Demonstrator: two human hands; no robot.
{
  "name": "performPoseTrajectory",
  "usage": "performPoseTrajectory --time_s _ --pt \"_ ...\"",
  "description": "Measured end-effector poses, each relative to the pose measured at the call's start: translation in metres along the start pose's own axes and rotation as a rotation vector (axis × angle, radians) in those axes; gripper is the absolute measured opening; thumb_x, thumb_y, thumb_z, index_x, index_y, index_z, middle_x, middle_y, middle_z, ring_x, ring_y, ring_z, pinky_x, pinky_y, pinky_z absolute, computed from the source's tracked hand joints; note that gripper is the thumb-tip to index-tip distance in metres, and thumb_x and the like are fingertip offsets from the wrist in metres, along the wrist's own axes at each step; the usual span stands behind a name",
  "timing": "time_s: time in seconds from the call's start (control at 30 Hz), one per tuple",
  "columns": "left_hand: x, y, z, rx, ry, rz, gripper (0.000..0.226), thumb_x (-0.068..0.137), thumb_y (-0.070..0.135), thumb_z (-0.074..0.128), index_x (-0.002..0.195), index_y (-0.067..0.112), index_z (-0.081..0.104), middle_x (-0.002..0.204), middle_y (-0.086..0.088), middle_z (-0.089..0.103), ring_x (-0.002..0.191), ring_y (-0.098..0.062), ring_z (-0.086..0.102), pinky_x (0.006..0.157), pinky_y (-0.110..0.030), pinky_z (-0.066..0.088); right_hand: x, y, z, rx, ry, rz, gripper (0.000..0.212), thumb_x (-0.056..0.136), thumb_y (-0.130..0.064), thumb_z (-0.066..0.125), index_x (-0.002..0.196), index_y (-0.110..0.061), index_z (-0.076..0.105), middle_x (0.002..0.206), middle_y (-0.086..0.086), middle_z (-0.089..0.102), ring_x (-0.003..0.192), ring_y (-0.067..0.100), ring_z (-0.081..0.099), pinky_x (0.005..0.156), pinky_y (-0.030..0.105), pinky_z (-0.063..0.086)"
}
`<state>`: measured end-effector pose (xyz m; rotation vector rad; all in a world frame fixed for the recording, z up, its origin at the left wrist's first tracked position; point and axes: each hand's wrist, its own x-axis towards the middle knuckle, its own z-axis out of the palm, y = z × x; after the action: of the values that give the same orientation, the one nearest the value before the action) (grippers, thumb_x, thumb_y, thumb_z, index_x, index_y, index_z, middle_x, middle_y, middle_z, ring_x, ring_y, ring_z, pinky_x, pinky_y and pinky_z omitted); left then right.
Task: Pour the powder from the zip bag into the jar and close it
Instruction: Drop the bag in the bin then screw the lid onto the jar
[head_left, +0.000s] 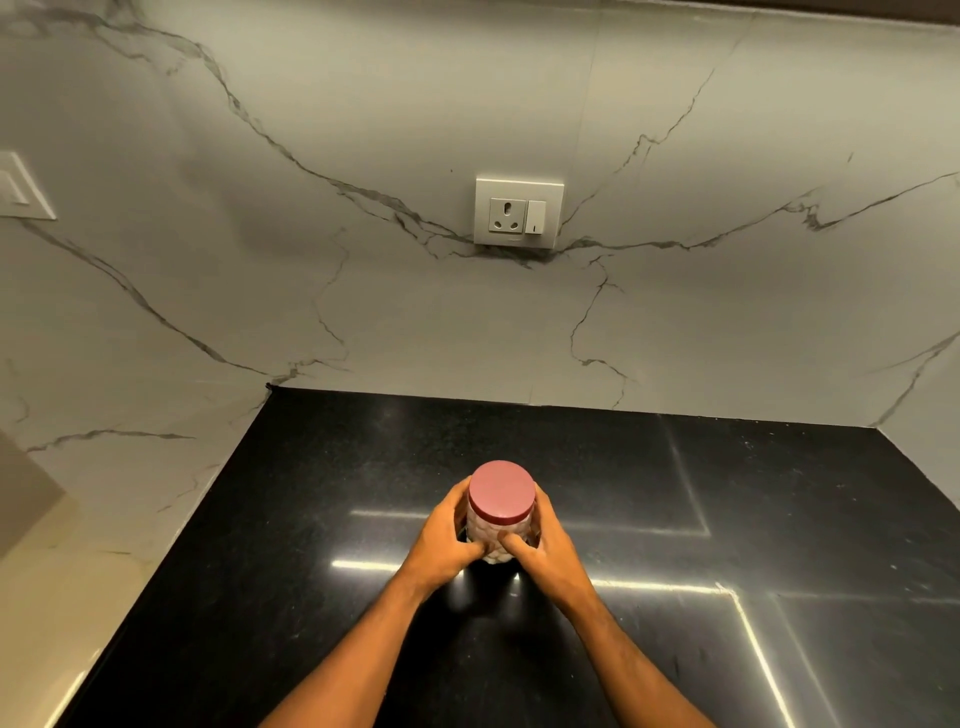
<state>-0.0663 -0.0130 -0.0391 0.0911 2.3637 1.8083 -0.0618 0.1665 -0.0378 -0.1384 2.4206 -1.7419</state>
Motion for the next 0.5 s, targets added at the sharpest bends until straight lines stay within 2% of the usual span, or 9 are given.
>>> performPoseTrajectory --time_s 0.17,0.3,0.37,0.43,0.5 --pt "-0.005 0.005 0.0 0.029 -0.013 -0.014 0.09 0.077 -0.004 0.075 0.146 0.037 0.034 0.145 0.01 0.05 0.137 -0.011 0.047 0.104 -0.021 0.047 0.001 -0.005 -0.005 -0.024 -0.042 -0.009 0.085 0.083 -0.013 0.073 0.152 -0.027 0.026 0.147 -0.007 0.046 0.132 0.005 0.047 0.098 0.01 0.043" --pt "-0.01 0.02 0.001 0.077 0.023 -0.043 0.104 0.079 -0.009 0.068 0.159 0.025 0.012 0.16 0.001 0.03 0.147 -0.015 0.032 0.115 -0.029 0.037 0.001 -0.013 -0.015 -0.109 -0.082 -0.022 0.095 0.082 -0.011 0.069 0.156 -0.026 0.011 0.157 -0.006 0.029 0.136 0.0 0.032 0.093 -0.004 0.032" --pt "-0.013 0.03 0.0 0.12 0.069 -0.038 0.103 0.079 -0.01 0.066 0.16 0.025 0.012 0.163 -0.001 0.027 0.149 -0.02 0.029 0.118 -0.036 0.034 -0.002 -0.022 -0.022 -0.16 -0.082 -0.047 0.096 0.083 -0.021 0.072 0.157 -0.025 0.01 0.16 -0.006 0.025 0.141 0.002 0.027 0.105 0.005 0.027" --pt "-0.015 0.04 -0.001 0.17 0.095 -0.008 0.1 0.079 -0.007 0.067 0.159 0.024 0.016 0.164 -0.003 0.027 0.15 -0.023 0.029 0.12 -0.038 0.032 -0.004 -0.031 -0.029 -0.216 -0.084 -0.079 0.095 0.084 -0.029 0.073 0.157 -0.024 0.012 0.162 -0.004 0.022 0.147 0.009 0.024 0.117 0.024 0.025" --pt "-0.019 0.051 -0.003 0.217 0.106 0.022 0.099 0.08 -0.004 0.071 0.159 0.024 0.017 0.164 -0.004 0.027 0.15 -0.024 0.029 0.119 -0.037 0.031 -0.007 -0.044 -0.037 -0.276 -0.086 -0.103 0.092 0.085 -0.029 0.072 0.157 -0.024 0.014 0.163 -0.001 0.023 0.148 0.015 0.024 0.12 0.035 0.024"
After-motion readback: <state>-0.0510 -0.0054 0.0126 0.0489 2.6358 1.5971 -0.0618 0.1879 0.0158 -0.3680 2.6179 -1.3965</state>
